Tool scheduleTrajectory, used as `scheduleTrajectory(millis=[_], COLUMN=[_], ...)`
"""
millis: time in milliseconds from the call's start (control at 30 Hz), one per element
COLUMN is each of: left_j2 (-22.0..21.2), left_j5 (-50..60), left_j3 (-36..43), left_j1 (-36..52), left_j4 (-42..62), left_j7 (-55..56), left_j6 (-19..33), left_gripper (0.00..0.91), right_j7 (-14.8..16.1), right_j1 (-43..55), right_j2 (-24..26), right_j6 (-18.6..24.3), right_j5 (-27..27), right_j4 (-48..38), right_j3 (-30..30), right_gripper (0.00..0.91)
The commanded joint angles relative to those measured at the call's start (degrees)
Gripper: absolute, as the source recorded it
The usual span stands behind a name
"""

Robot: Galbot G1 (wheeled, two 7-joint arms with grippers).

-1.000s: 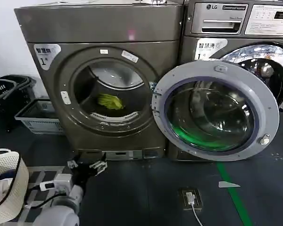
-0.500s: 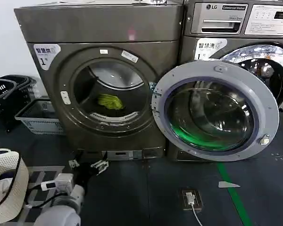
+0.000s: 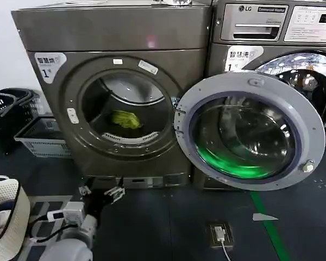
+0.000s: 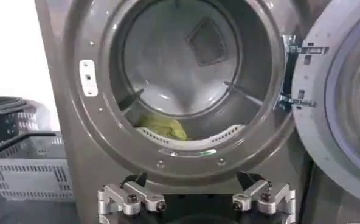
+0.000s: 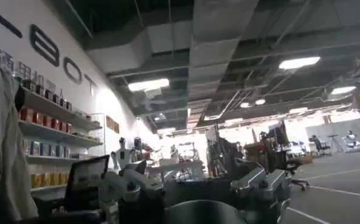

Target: Grasp the clothes from the dryer.

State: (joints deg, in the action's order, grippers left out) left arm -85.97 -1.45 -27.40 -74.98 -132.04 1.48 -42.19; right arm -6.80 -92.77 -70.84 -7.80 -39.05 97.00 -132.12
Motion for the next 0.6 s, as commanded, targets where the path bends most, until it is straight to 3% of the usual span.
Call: scheduleTrajectory(millis=[33,600], left_j2=[0.04,0.01], left_j5=[0.1,0.29], left_j3=[-0.09,0.09], left_j1=[-0.13,-0.25], left_j4=[-0.08,0.1], left_j7=[-0.15,-0.21], left_j6=[-2.81,-2.81], left_gripper=[0.907,0.907], right_j7=[0.01,0.02], right_j1=[0.22,0.28], right_j2=[-0.18,-0.12], right_j6=[-0.01,0.0], right_j5=[-0.11,-0.06], right_j4=[0.18,0.13], right_j3=[0.19,0.31], right_gripper=[0.907,0.907])
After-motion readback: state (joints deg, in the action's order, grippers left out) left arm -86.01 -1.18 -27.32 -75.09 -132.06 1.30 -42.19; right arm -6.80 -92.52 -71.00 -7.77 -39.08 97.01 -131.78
